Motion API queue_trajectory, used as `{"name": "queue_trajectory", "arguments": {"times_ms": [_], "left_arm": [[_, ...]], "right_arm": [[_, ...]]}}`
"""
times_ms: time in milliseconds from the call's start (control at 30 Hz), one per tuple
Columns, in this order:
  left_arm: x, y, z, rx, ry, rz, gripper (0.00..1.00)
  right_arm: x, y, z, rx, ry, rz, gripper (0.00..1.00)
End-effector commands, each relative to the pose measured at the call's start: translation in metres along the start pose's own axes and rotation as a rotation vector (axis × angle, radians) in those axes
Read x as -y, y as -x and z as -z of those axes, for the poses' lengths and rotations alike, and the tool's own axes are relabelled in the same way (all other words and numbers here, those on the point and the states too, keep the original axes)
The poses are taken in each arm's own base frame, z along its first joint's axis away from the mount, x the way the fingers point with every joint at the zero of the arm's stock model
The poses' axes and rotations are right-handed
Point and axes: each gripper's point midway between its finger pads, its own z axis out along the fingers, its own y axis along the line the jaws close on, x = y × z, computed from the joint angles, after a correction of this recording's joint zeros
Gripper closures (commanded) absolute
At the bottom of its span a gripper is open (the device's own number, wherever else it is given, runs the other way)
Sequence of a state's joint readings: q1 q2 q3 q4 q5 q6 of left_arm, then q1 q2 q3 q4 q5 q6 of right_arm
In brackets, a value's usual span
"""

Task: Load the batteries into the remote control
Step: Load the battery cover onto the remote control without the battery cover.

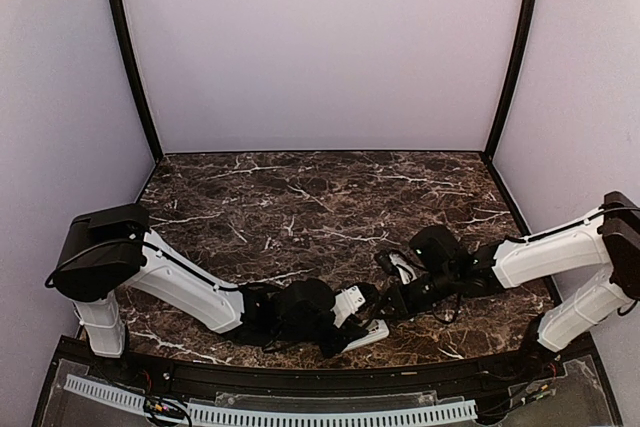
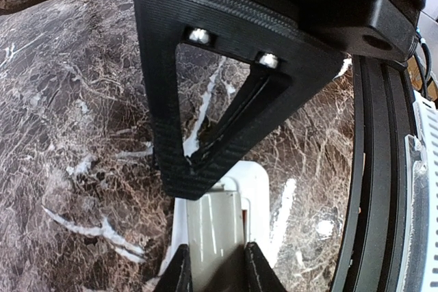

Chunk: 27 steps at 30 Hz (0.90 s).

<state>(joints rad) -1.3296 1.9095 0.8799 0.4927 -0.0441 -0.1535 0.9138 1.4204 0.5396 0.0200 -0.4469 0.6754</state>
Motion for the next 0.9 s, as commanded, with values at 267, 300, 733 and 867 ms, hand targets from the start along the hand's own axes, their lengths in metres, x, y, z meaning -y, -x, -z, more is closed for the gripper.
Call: {"name": "queue_trajectory", "arguments": {"times_ms": [267,300,733,867], "left_arm": [[-0.005,-0.091,0.007,-0.310,0.010,-0.076,0.90],[-0.006,-0.093,0.008,-0.317,0.010,-0.079,0.90],[0.006,-0.100,0.015,-0.348,-0.066,-0.101,0.91],[0.009,-0.100,0.016,-0.349,-0.089,-0.105,0.91]], "right_arm": [[-0.003,-0.021,0.006,-0.055,-0.012,-0.015,0.99],[-0.003,-0.020,0.008,-0.052,-0.021,-0.010,0.98],[-0.002,-0.024,0.015,-0.060,-0.038,-0.049,0.90],[-0.007,-0.019,0.015,-0.053,-0.030,-0.040,0.87]]}}
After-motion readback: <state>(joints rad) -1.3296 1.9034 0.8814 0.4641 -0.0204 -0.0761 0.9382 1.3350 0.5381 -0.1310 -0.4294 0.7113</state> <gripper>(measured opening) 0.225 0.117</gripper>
